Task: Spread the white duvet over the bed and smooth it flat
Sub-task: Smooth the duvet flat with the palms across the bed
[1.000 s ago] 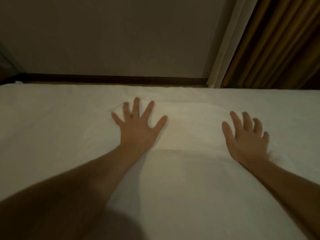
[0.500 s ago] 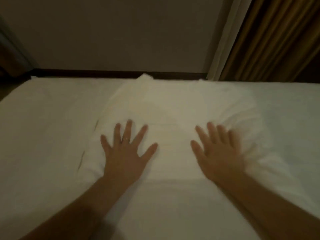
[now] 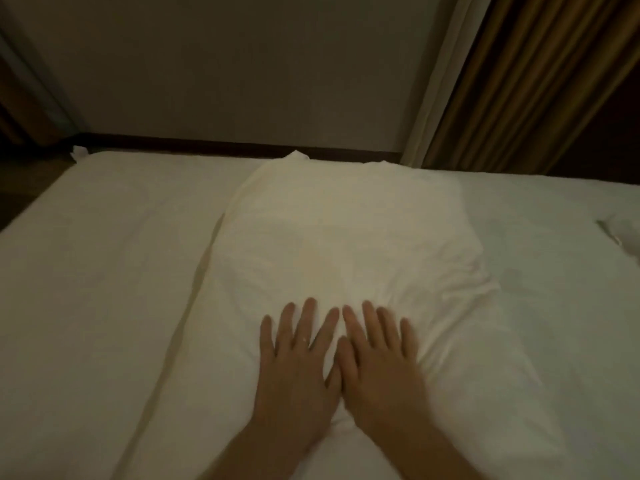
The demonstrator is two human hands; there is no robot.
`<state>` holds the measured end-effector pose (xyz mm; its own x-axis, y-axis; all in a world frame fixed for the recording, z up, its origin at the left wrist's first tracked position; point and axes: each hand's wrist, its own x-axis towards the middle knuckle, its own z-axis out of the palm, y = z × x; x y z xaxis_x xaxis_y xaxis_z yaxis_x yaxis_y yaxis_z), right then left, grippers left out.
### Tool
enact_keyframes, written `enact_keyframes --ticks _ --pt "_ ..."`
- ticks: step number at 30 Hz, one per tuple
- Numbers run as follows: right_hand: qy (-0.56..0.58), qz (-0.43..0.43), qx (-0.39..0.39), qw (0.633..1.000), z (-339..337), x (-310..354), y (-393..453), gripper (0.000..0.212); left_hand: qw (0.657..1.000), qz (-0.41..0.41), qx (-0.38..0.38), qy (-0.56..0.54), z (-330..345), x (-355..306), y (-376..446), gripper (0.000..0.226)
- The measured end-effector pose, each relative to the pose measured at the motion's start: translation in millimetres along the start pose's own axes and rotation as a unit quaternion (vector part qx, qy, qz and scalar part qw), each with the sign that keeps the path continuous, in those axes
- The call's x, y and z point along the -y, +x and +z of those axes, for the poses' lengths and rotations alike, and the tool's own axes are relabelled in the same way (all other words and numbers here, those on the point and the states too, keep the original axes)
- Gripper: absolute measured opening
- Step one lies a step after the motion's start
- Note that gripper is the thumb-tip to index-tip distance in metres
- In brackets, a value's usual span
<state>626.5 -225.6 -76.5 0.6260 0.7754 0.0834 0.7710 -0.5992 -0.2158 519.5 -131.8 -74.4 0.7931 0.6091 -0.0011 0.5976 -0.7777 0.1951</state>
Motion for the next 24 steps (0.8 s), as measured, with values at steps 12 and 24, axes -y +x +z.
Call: enact_keyframes --ticks 12,24 --pt "-0.103 0.128 0.080 0.983 -4 -123 -51 0.064 0.992 -0.109 -0.038 0.056 25 75 -32 0.063" --pt "-0.007 -0.044 0.086 0.995 -30 57 -178 0.051 0.996 -0.004 0.049 0.077 -10 -26 -190 0.064"
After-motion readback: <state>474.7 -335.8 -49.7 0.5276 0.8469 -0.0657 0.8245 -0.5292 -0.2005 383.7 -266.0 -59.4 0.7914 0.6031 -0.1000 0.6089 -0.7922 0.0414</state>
